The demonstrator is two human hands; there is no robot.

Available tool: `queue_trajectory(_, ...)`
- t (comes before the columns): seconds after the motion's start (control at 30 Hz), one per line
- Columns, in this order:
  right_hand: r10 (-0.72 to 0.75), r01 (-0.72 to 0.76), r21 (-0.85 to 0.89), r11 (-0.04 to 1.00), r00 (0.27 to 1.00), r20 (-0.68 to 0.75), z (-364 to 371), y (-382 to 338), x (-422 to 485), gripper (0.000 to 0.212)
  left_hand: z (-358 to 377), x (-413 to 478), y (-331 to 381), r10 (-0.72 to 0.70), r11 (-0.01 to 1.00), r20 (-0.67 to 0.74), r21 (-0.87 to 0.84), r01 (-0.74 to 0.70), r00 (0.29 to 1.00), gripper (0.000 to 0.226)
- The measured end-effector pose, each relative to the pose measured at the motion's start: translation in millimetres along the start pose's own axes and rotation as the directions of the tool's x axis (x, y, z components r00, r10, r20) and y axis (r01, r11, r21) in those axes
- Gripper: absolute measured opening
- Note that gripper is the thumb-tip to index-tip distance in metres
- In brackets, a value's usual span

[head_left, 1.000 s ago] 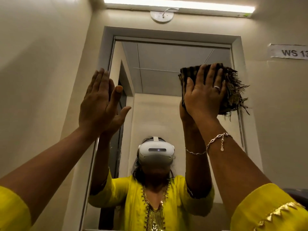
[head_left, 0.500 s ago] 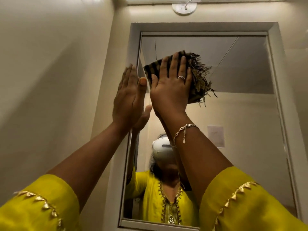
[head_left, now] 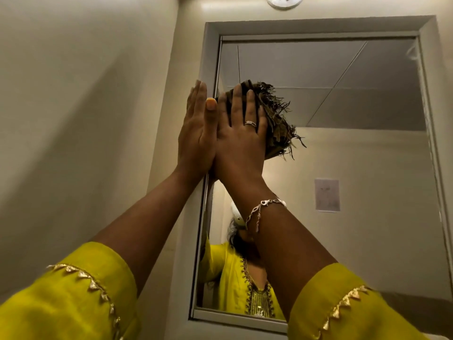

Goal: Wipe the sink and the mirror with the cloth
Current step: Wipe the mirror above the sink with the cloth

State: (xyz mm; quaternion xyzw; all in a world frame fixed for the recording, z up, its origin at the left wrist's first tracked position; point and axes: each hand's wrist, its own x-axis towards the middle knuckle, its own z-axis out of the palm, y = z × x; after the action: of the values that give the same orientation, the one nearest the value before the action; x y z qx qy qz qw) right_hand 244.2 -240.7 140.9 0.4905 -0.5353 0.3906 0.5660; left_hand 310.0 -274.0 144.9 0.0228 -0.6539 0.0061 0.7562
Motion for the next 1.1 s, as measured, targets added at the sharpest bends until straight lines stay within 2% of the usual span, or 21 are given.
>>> queue_trajectory(0.13, -0.045, 0.045, 0.003, 0.999, 0.999, 0.004, 0, 6, -9, 0.065, 0, -1, 2, 0.039, 0.992, 0.004, 0.121, -0.039, 0.999, 0.107)
queue_trajectory(0.27, -0.067, 0.067, 0.054, 0.996, 0.998, 0.013, -6, 20, -15, 0.058, 3, -2, 4, 0.06, 0.959, 0.009, 0.278, -0.06, 0.998, 0.105)
queue_trajectory(0.4, -0.059, 0.061, 0.092, 0.994, 0.998, -0.024, -11, 38, -20, 0.055, 6, -1, 0, 0.077, 0.915, 0.024, 0.395, -0.08, 0.997, 0.094)
queue_trajectory(0.5, -0.041, 0.045, 0.066, 0.997, 0.998, -0.054, -14, 57, -22, 0.055, 7, -2, -1, 0.097, 0.883, 0.039, 0.457, -0.104, 0.994, 0.099)
queue_trajectory(0.6, -0.019, 0.022, 0.046, 0.999, 0.997, -0.069, -19, 79, -25, 0.055, 7, -2, -2, 0.109, 0.863, 0.05, 0.49, -0.119, 0.993, 0.098)
queue_trajectory(0.7, -0.008, 0.008, 0.011, 1.0, 0.997, -0.071, -23, 99, -27, 0.055, 8, -1, -4, 0.108, 0.847, 0.05, 0.519, -0.118, 0.993, 0.088)
queue_trajectory(0.8, 0.0, -0.001, -0.005, 1.0, 0.997, -0.077, -26, 114, -28, 0.054, 8, -1, -6, 0.112, 0.832, 0.061, 0.54, -0.127, 0.992, 0.09)
queue_trajectory(0.93, 0.03, -0.031, -0.015, 0.999, 0.995, -0.094, -33, 136, -30, 0.054, 7, 0, -3, 0.109, 0.833, 0.051, 0.54, -0.119, 0.993, 0.079)
queue_trajectory(1.1, 0.074, -0.078, -0.041, 0.996, 0.993, -0.095, -45, 168, -35, 0.054, 7, -1, -3, 0.115, 0.829, 0.055, 0.545, -0.126, 0.992, 0.078)
